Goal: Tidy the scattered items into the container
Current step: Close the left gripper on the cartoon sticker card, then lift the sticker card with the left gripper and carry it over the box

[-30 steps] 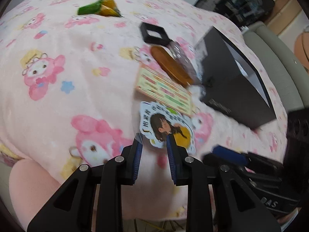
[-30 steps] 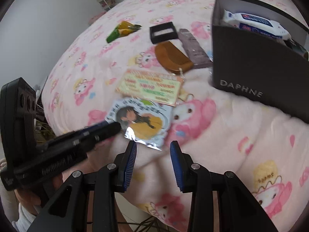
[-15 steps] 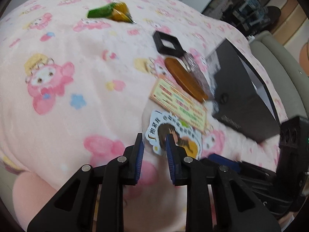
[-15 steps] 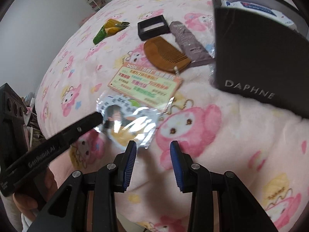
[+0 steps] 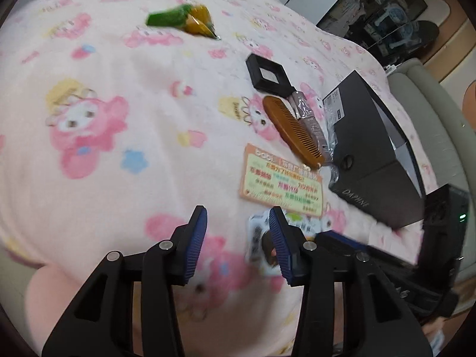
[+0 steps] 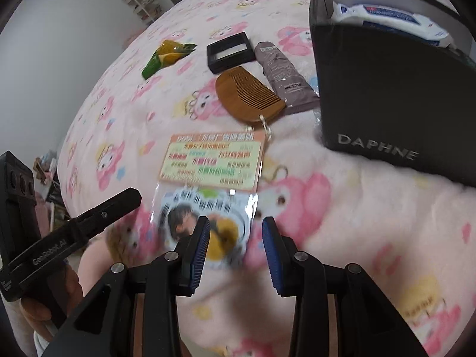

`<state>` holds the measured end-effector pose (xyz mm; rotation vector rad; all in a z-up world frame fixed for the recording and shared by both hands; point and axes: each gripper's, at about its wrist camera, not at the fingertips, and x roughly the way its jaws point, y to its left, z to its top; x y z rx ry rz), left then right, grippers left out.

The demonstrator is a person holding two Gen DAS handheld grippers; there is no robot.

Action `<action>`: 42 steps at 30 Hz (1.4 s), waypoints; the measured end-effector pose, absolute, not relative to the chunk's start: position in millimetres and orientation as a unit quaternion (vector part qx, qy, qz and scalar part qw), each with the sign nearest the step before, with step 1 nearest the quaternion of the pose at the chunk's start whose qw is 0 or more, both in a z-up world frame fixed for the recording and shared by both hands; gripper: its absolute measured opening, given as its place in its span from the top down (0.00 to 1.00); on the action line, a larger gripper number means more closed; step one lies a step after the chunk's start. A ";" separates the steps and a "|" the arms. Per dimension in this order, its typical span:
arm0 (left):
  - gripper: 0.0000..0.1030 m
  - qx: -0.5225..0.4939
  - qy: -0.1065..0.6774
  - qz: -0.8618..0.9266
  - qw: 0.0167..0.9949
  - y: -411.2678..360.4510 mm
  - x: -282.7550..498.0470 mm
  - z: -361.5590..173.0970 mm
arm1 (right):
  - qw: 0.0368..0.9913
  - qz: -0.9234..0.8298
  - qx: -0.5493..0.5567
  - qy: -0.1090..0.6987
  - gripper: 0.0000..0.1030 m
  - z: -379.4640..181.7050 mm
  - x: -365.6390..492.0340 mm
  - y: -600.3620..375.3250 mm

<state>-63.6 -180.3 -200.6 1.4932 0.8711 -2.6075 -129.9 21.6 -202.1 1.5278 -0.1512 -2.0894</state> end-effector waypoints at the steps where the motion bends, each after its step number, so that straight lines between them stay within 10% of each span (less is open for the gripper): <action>1: 0.70 0.485 0.277 -0.830 0.003 -177.2 -67.2 -204.8 | 0.269 -0.772 0.573 -0.057 0.69 -207.2 -133.1 19.4; 23: 0.74 0.520 0.257 -0.814 -0.031 -129.7 -36.2 -214.7 | 0.291 -0.752 0.587 -0.070 0.70 -212.8 -96.0 39.4; 42: 0.74 0.445 0.210 -0.857 -0.154 -28.6 -39.9 -99.8 | 0.258 -0.833 0.474 -0.122 0.71 -101.2 -67.6 153.9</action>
